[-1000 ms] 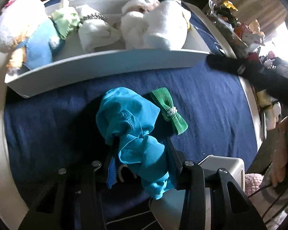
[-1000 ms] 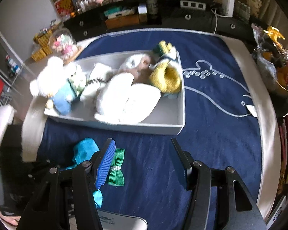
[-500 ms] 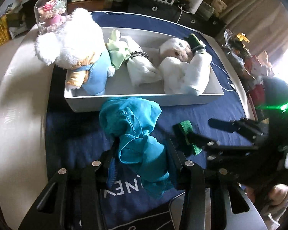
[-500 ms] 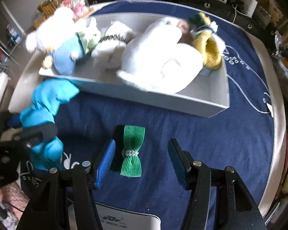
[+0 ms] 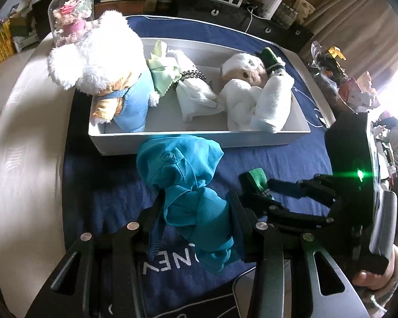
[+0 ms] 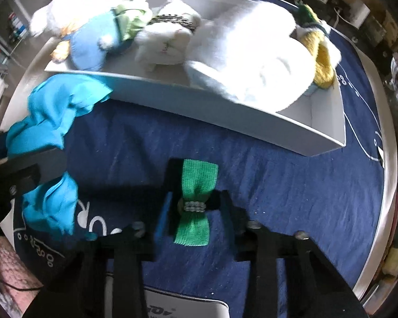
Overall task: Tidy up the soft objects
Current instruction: 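Grasp the green striped bow with the right gripper while the left reaches the teal cloth, then grasp the teal cloth with the left gripper while the right holds the green bow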
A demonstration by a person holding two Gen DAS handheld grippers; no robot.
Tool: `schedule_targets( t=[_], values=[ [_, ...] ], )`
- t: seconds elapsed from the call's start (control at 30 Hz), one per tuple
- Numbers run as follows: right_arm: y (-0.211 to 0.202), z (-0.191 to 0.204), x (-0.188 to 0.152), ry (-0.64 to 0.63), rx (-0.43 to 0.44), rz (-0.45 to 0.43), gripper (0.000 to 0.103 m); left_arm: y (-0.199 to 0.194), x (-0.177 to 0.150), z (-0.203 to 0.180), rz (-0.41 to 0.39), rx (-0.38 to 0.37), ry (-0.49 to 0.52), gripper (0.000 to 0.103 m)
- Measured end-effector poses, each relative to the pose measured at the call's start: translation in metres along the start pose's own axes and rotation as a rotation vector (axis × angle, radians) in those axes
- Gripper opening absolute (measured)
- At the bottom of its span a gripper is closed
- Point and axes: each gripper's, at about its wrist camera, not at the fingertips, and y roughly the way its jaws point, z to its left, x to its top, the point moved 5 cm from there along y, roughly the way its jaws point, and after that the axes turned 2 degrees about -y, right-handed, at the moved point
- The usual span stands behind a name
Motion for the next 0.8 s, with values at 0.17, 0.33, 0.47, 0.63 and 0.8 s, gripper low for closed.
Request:
schedule_targets(
  t=[0.17,0.33,0.47,0.63,0.8],
  values=[
    [-0.002,0.006,-0.003,0.001,0.015,-0.002,0.103,0.001,0.0,0.003,-0.004,0.002,-0.006,0.043],
    [-0.014,-0.012,0.001,0.113,0.16,-0.033,0.103,-0.01,0.005,0.007,-0.047,0.001,-0.013,0.043],
    [-0.053,-0.021,0.008,0.153,0.224,-0.164,0.103,-0.025,0.01,0.01,-0.093,-0.012,-0.026,0.043],
    [-0.078,-0.04,0.01,0.204,0.244,-0.27,0.103,-0.064,0.029,0.003,-0.183,-0.013,-0.038,0.043],
    [-0.08,-0.071,0.005,0.263,0.266,-0.279,0.103,-0.11,0.066,-0.026,-0.293,-0.004,0.022,0.043]
  ],
)
